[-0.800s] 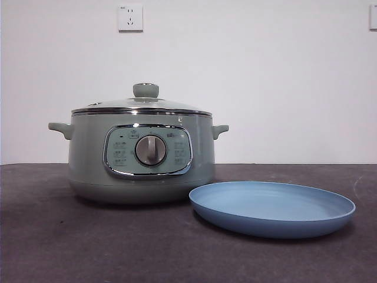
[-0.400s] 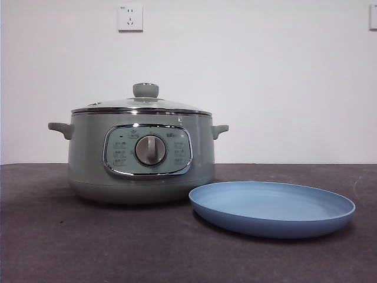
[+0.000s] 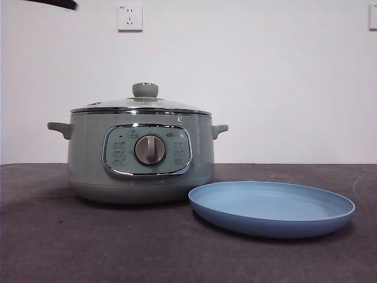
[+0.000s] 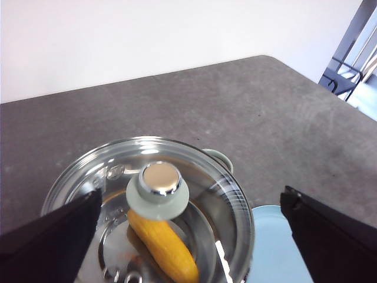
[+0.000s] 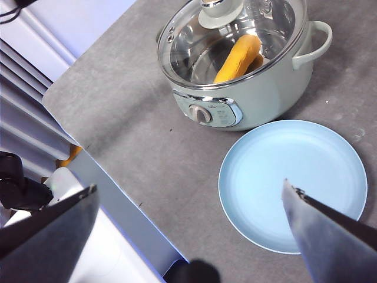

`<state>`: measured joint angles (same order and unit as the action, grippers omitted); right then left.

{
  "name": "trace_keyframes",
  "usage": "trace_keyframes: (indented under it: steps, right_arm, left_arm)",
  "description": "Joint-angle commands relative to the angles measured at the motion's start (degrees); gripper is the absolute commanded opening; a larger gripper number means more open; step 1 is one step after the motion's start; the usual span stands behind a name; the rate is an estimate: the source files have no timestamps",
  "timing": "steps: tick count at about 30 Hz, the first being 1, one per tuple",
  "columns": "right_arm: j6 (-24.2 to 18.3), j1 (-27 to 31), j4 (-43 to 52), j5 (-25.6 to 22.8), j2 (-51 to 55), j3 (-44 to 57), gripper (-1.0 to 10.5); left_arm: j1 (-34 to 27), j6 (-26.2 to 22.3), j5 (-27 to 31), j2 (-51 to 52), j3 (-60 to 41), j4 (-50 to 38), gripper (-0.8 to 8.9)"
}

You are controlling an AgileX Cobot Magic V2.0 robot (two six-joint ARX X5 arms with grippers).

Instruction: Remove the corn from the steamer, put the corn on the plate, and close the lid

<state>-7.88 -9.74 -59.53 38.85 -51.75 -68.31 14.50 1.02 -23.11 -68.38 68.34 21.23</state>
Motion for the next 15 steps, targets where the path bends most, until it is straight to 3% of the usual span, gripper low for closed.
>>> trace_keyframes:
  steps: [1, 15]
  right_arm:
    - [-0.07, -0.13, 0.44, -0.04, -0.02, -0.02, 6.0]
    - [-0.04, -0.13, 0.37, -0.17, -0.02, -0.02, 6.0]
  left_arm:
    - [1.79, -1.79, 1.51, -5.09, 2.32, -1.14, 5.94]
    - [5.16, -2.93, 8.31, -21.4, 4.81, -12.04, 5.93]
